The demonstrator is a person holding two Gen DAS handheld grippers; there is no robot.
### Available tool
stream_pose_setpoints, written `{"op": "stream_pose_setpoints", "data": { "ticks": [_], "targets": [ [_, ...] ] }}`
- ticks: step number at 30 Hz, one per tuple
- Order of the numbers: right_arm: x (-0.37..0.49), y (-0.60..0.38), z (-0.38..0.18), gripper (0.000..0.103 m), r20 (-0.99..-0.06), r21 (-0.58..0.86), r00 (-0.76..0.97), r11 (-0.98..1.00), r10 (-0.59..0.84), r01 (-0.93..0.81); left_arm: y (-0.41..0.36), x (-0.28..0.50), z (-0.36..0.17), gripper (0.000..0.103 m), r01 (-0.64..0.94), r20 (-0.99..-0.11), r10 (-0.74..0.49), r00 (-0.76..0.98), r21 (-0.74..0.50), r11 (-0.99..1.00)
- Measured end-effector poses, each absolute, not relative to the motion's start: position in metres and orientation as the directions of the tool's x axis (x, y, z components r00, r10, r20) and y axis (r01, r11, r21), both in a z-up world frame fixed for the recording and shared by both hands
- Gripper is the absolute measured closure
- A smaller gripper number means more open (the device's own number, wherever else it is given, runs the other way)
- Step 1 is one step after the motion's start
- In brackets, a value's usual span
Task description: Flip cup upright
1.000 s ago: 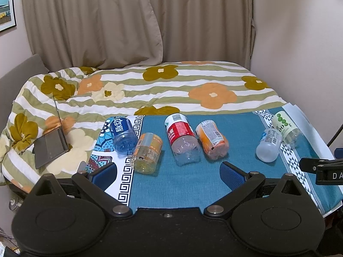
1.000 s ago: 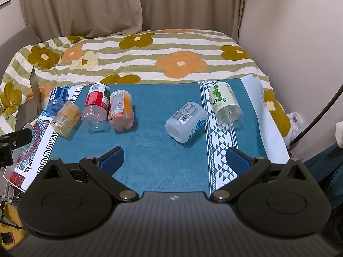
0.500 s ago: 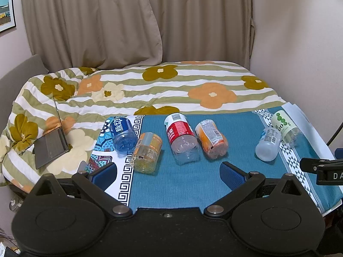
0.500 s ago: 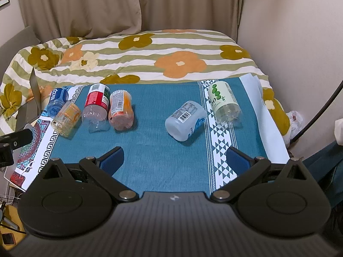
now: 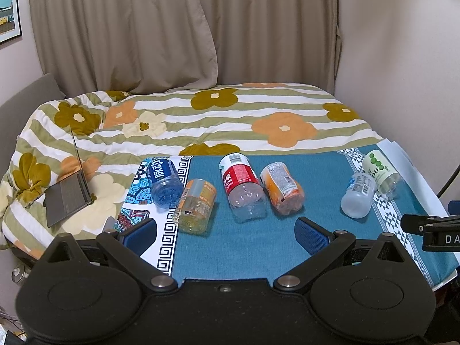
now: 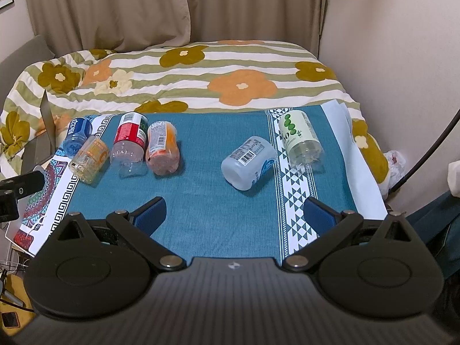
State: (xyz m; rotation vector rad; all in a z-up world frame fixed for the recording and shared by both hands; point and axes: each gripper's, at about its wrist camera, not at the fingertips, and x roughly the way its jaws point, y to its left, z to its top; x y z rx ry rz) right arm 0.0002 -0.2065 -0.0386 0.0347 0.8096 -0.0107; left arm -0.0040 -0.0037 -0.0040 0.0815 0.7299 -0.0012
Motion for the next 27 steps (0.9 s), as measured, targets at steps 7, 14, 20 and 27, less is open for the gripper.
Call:
{"op": "stream_pose_setpoints", "data": {
  "ticks": [7, 14, 20, 27],
  "targets": [
    [-0.002, -0.206, -0.037, 0.0, -0.722, 0.028, 0.692, 0.999, 0.006, 0.02, -0.004, -0.006, -0.002, 0.0, 0.028, -0.665, 0.03, 0.747, 0.075, 0.997],
    [-0.003, -0.209, -0.036, 0.0, -0.722, 0.034, 0.692, 0.999, 0.01, 0.02, -0.006, -0.006, -0.001, 0.0, 0.023, -0.666, 0.034, 0.745, 0.076, 0.997],
    [-0.003, -0.212, -0.034, 0.0, -0.728, 0.039, 0.685, 0.999, 0.024, 0.007, -0.011, -0.002, 0.005, 0.0, 0.006, -0.685, 0.045, 0.727, 0.072, 0.997],
    [0.01, -0.235, -0.03, 0.0, -0.735, 0.066, 0.673, 0.997, 0.08, -0.046, -0.026, 0.016, 0.013, 0.0, -0.053, -0.695, 0.088, 0.714, 0.072, 0.996]
  ]
}}
